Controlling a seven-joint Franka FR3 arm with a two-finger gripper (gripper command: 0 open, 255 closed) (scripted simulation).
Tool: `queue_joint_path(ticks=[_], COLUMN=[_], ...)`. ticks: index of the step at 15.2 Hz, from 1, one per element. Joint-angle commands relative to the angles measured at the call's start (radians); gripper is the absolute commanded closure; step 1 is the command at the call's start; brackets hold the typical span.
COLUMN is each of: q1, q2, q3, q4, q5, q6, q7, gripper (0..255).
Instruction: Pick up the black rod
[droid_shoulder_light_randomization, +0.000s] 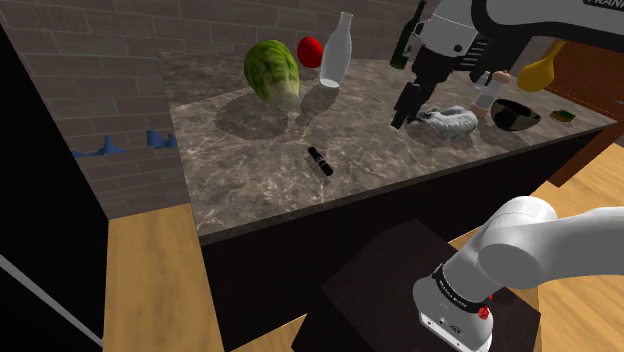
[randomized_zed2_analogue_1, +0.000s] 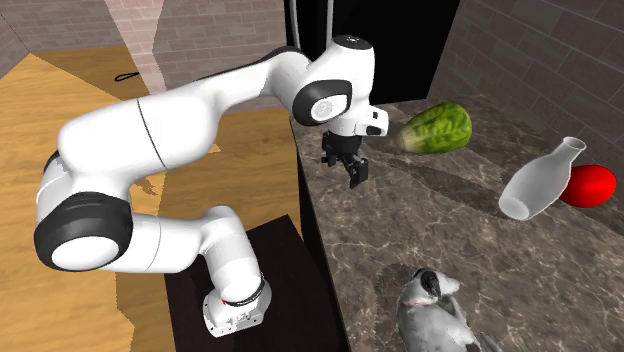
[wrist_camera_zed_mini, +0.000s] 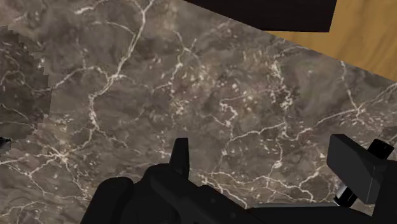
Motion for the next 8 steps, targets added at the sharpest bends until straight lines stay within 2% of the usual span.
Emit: queue_joint_path(ticks=[1,8], q1=[0.0,-0.002], q2=[0.0,0.24], q3=[0.0,0.143], q4=[0.0,0.122], q5=[0.0,0.097], q6=[0.0,-0.001], q7=[0.0,0.283], gripper=[0,0])
